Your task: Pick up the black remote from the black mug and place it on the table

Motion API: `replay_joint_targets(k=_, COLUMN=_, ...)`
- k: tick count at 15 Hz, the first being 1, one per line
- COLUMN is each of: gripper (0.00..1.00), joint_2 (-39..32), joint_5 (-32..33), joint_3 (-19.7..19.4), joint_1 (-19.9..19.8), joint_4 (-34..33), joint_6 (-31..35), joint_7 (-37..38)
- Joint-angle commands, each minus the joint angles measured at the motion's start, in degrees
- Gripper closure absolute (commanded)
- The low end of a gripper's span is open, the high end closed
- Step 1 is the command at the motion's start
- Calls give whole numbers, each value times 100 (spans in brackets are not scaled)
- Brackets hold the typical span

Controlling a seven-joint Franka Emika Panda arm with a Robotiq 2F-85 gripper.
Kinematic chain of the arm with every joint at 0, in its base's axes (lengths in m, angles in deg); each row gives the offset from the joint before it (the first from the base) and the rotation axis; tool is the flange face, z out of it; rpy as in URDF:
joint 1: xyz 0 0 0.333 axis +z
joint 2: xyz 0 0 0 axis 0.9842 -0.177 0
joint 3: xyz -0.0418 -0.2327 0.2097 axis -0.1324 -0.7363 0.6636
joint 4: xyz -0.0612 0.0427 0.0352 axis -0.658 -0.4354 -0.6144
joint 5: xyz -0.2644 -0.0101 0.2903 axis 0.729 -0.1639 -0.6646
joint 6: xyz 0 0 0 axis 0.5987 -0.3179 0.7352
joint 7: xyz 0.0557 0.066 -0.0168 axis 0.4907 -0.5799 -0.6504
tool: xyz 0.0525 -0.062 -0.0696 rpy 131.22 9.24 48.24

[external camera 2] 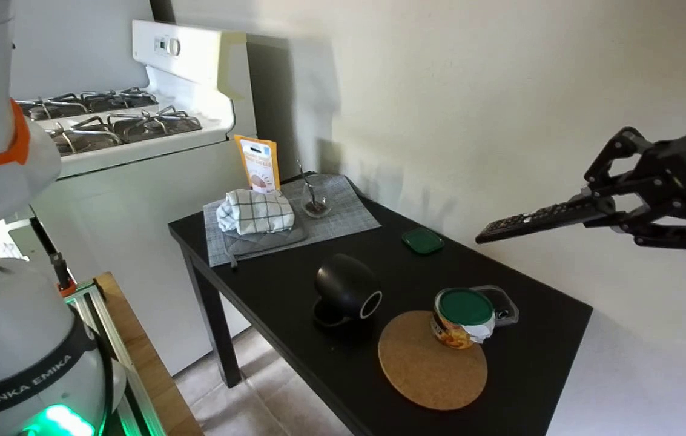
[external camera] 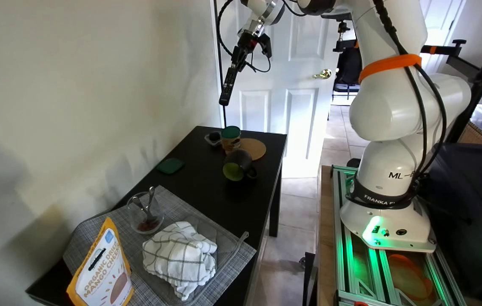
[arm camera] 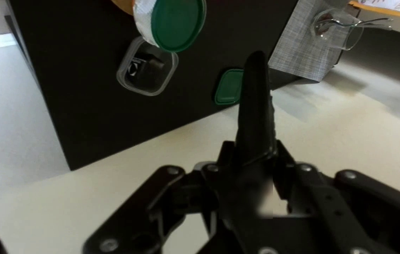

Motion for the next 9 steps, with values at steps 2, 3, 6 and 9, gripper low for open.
replay_joint_targets(k=2, gripper=70, joint_2=-11, joint_5=3, joint_3=49, joint_1=175, joint_4=-33, joint_6=-16, joint_7=191)
replay_joint_targets(k=3, gripper=70, joint_2=-12, joint_5=6, joint_3=67, joint_1=244, joint_4=-33, joint_6=-16, joint_7=248)
replay_joint_targets(k=6, gripper=70, joint_2=-11, joint_5=9, joint_3=73, joint_1=297, joint_4=-33, joint_6=-16, joint_7=272)
replay_joint_targets(k=9, gripper=93, joint_2=-5, joint_5=43, joint_3=90, joint_1=405, joint_4=63, joint_6=135, joint_7=388)
